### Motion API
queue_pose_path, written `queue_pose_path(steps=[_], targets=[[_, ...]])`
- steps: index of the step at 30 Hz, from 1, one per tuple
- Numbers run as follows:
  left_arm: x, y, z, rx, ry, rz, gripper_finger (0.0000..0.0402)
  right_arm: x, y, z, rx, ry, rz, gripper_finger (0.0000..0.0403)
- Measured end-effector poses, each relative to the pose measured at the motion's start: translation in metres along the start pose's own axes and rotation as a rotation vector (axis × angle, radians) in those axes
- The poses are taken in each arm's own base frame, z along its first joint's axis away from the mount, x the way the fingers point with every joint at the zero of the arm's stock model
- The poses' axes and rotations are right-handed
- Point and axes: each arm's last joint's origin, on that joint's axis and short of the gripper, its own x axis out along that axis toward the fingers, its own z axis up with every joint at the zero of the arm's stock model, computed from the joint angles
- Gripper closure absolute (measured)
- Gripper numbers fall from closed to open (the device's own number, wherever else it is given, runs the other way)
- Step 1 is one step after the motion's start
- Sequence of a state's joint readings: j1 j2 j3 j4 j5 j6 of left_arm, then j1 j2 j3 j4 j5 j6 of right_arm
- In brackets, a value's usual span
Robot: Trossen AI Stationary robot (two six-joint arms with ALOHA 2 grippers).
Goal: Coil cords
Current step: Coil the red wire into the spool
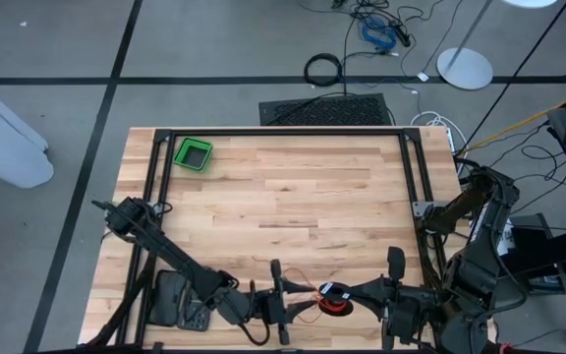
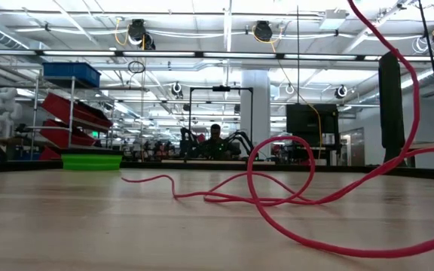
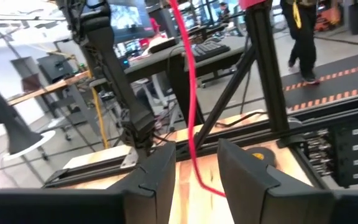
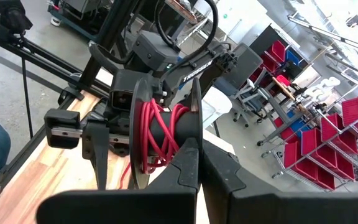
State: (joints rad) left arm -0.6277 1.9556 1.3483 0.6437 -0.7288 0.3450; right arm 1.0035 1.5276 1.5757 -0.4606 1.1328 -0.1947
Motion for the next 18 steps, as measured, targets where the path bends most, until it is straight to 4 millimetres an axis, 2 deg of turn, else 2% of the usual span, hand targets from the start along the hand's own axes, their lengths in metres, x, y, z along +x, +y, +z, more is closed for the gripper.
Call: queue_pose_path(steps=[11, 18], targets=[[0.0014, 0.0009, -0.0008, 0.003, -0.002, -0.017, 0.0353, 0.0, 0.0, 0.0, 0.0, 0.0, 0.0, 0.0403], [0.0011, 0.0003, -0.0012, 0.007, 0.001, -0.019, 0.0363, 0.0, 0.0001, 0.0, -0.001, 0.0, 0.0, 0.0403]])
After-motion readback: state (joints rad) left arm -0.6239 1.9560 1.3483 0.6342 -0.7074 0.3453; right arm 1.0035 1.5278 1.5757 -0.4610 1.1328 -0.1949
